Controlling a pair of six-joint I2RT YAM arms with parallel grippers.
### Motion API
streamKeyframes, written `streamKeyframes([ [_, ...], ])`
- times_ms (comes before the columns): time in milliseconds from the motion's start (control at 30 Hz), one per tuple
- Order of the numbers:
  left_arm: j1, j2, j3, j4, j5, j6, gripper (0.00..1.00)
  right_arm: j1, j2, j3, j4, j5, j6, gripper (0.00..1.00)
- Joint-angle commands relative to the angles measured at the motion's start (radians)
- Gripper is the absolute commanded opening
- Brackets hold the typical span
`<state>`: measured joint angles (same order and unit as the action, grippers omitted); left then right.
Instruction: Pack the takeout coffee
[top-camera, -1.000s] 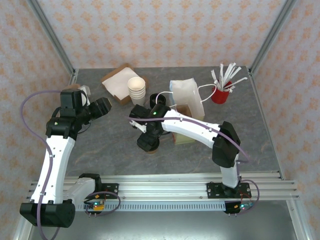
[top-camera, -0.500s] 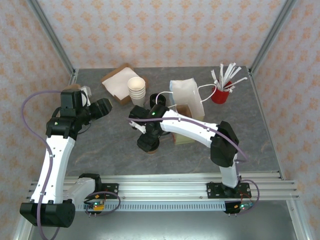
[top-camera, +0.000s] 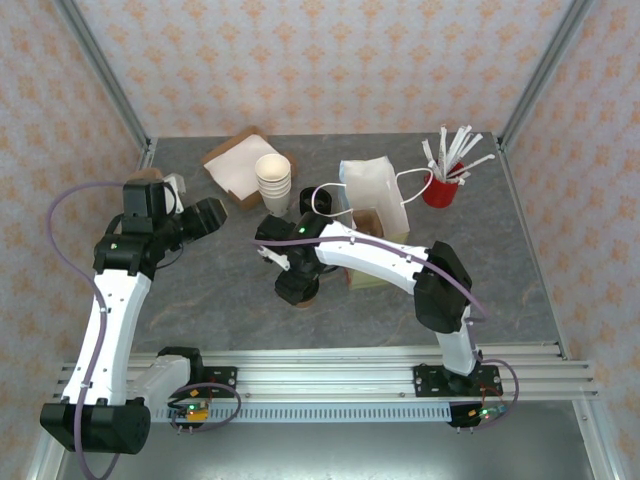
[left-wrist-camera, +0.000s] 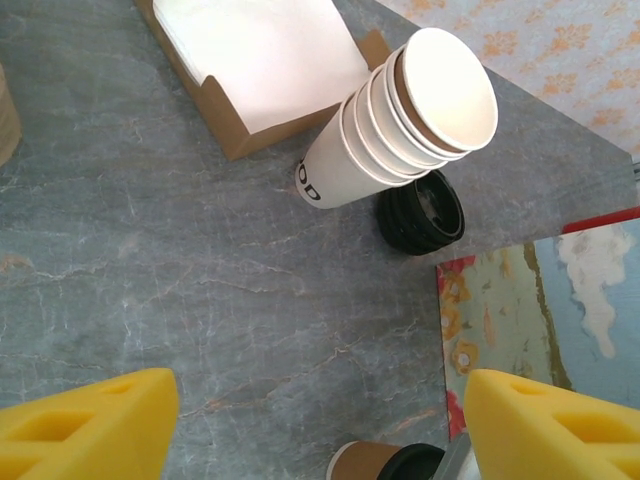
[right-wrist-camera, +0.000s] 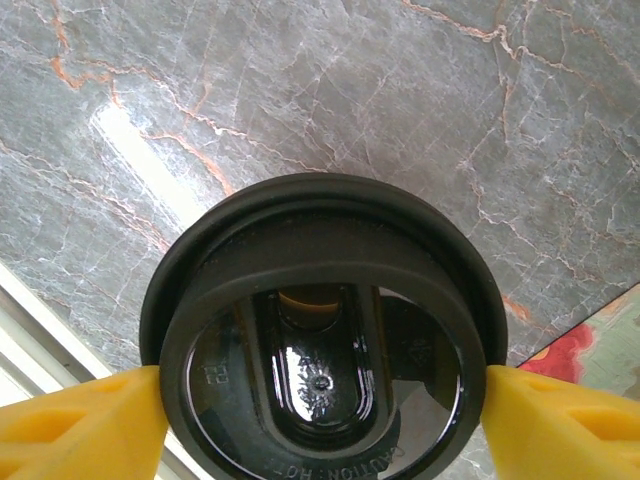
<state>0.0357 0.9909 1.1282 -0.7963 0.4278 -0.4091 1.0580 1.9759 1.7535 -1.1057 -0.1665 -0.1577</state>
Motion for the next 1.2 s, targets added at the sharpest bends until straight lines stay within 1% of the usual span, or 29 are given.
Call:
streamKeyframes([
  [0, 0.011, 0.003, -0.011, 0.015, 0.024, 0.018, 0.76, 0.008, 0.008, -0.004, -0.019, 0.041, 0.003, 0.77],
  [300, 0.010, 0.009, -0.022, 0.029, 0.045, 0.009, 0.76, 0.018, 0.009, -0.002, -0.026, 0.076, 0.004, 0.77],
  [567, 0.011, 0.012, -0.025, 0.034, 0.058, 0.006, 0.76, 0.020, 0.005, 0.001, -0.032, 0.082, 0.001, 0.83],
  [667, 0.010, 0.012, -0.025, 0.034, 0.060, 0.006, 0.76, 0.020, 0.005, 0.000, -0.032, 0.085, 0.001, 0.84],
  [867, 0.010, 0.012, -0.028, 0.037, 0.065, 0.003, 0.76, 0.020, 0.010, -0.005, -0.029, 0.083, 0.000, 0.80],
  [1167, 0.010, 0.017, -0.027, 0.040, 0.072, 0.002, 0.76, 0.020, 0.021, -0.016, -0.030, 0.087, -0.001, 0.79],
])
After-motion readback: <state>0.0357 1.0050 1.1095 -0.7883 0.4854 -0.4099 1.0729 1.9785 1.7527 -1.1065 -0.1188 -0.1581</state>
